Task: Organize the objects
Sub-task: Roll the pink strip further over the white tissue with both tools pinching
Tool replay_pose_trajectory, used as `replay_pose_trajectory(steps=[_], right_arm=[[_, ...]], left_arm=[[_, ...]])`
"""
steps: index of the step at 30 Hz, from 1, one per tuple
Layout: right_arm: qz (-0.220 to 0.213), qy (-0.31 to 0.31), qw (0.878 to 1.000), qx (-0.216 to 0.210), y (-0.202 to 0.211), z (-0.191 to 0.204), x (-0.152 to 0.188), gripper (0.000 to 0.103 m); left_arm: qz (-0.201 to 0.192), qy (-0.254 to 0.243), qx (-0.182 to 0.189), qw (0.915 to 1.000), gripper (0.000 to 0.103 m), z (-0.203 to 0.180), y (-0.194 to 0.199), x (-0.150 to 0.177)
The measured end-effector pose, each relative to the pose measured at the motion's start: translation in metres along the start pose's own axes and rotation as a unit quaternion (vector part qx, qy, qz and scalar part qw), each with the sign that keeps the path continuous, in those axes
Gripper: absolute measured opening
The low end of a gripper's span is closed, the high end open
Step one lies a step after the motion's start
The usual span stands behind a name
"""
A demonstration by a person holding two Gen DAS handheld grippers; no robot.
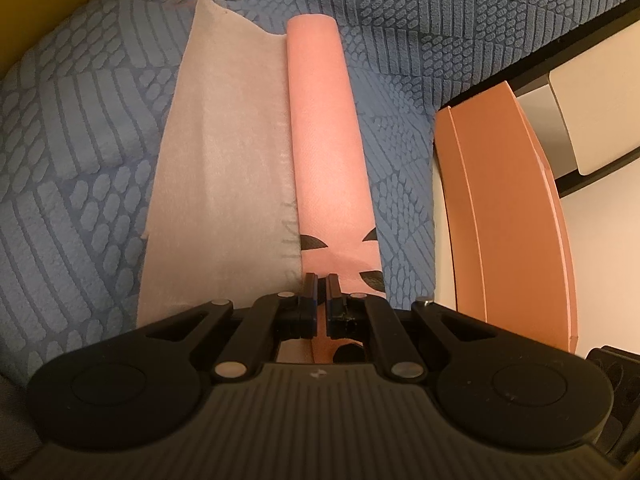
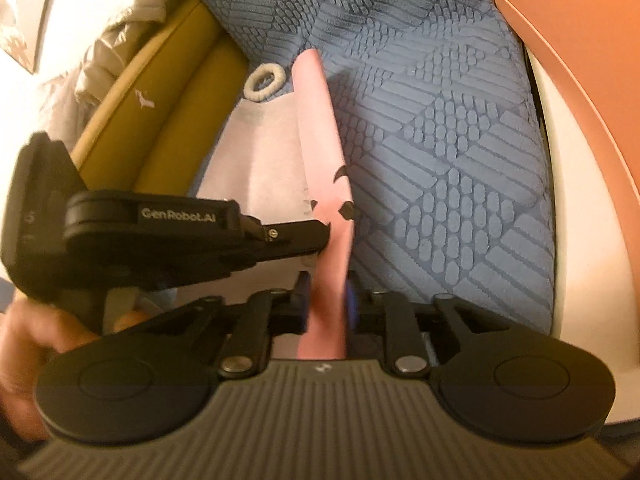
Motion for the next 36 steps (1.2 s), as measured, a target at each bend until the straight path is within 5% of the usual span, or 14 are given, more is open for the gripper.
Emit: replay_pose_trajectory(steps=[22, 25, 32, 36], right_arm=[[-0.022, 0.114, 0.98, 0.163, 0.037, -0.027, -0.003, 0.008], [-0.024, 0.125, 0.976, 0.178, 0.039, -0.029, -0.004, 0.008], [-0.022, 0.172, 0.965, 0.196, 0.034, -0.02, 0.001, 0.008], [-0.017, 0.188, 0.961, 0.204, 0.029, -0.02, 0.001, 0.008]], left_arm=[[0.015, -0.028, -0.027, 0.9991, 0.007, -0.038, -0.015, 0.018], [0.017, -0.013, -0.015, 0.9997, 0.009, -0.042, -0.016, 0.022], [-0.001, 0.011, 0.026, 0.9996, 0.031, -0.057, -0.008, 0.019], [-0.001, 0.013, 0.054, 0.9985, 0.032, -0.072, -0.01, 0.017]])
Point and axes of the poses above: each gripper's, at about its wrist camera, not at the fingertips, and y roughly against the way its jaws point, z to its left, x to its underside, the point moved 8 cm from there along -y, roughly the way its jaws point, and after that the axes turned 3 degrees about z, right-handed, at the moved point
